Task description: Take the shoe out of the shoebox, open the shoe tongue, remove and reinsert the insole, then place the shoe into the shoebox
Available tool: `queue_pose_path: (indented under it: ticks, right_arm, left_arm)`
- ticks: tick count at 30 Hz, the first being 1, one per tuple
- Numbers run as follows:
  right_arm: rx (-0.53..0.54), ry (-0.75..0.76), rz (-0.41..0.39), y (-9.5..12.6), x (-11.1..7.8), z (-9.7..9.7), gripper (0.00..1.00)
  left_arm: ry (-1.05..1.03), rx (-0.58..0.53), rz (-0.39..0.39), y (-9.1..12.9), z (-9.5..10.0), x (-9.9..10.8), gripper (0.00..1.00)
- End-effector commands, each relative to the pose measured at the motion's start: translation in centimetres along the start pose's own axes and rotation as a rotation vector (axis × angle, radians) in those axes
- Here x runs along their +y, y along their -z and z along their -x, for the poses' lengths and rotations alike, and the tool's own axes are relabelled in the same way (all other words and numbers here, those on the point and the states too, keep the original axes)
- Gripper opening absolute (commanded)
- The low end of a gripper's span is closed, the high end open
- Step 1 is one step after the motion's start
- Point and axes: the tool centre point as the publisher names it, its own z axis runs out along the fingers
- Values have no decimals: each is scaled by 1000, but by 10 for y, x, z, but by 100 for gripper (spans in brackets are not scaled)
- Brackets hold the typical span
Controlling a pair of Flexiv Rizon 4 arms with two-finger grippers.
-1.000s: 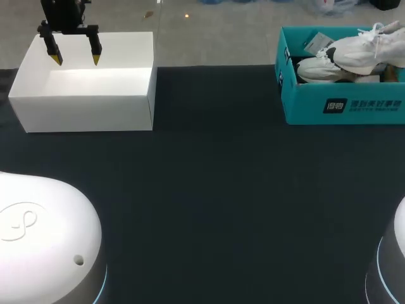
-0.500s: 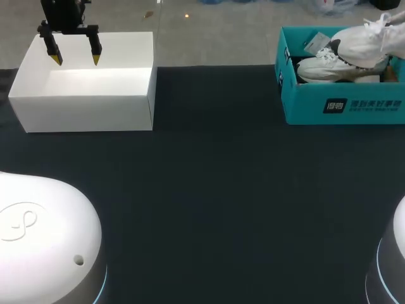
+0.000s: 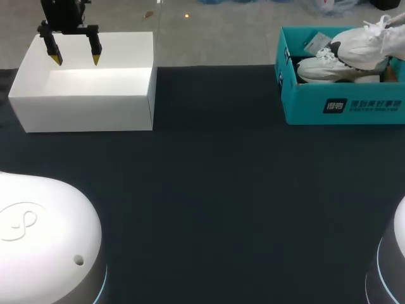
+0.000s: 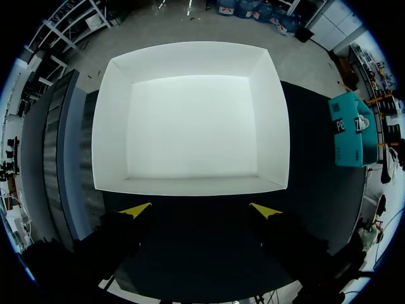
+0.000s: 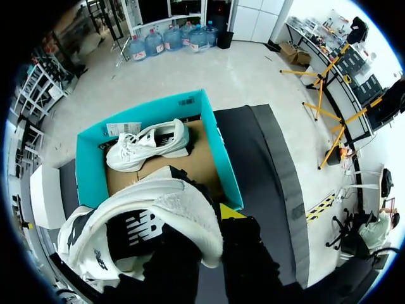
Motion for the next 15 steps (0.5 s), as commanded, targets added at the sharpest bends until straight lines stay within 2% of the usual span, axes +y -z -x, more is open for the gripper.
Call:
queue_pose_path:
  ticks: [1,9,15]
  right_arm:
    - [13,-19,30,11,-30,-7,0]
    - [-12,-27,56,32,-100,-33,0]
    - [-15,-22,35,39,-155,-59,0]
  left_arm:
    - [0,0,0,0,0,0,100]
    - [0,0,0,0,0,0,100]
    - [0,0,0,0,0,0,100]
